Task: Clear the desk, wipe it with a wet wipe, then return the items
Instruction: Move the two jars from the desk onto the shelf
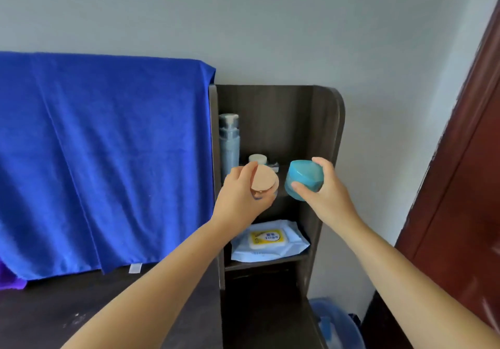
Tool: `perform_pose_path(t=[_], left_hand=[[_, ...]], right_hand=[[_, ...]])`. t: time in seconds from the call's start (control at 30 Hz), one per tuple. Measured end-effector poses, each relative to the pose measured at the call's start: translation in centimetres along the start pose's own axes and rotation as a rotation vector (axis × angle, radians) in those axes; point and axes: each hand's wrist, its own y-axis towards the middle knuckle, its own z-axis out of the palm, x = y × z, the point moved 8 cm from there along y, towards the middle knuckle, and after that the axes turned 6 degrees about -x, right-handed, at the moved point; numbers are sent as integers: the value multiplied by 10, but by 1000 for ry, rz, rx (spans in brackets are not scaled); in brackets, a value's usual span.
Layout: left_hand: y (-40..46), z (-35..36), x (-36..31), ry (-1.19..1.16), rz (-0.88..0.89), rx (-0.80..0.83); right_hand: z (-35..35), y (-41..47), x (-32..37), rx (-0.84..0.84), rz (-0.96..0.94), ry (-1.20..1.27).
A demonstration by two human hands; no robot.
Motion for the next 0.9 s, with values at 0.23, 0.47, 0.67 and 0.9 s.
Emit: perform_pose_path(t=[0.23,0.47,0.67,0.9], left_hand=[[45,58,10,218,-134,45],[55,81,33,394,-211,115],[65,90,44,415,-206,159],[66,93,48,389,-166,119]], right_hand=[[28,61,-50,122,22,-75],[57,75,-67,197,13,-125],[66,85,-71,173,9,-164],[72,91,-74,159,21,-183]])
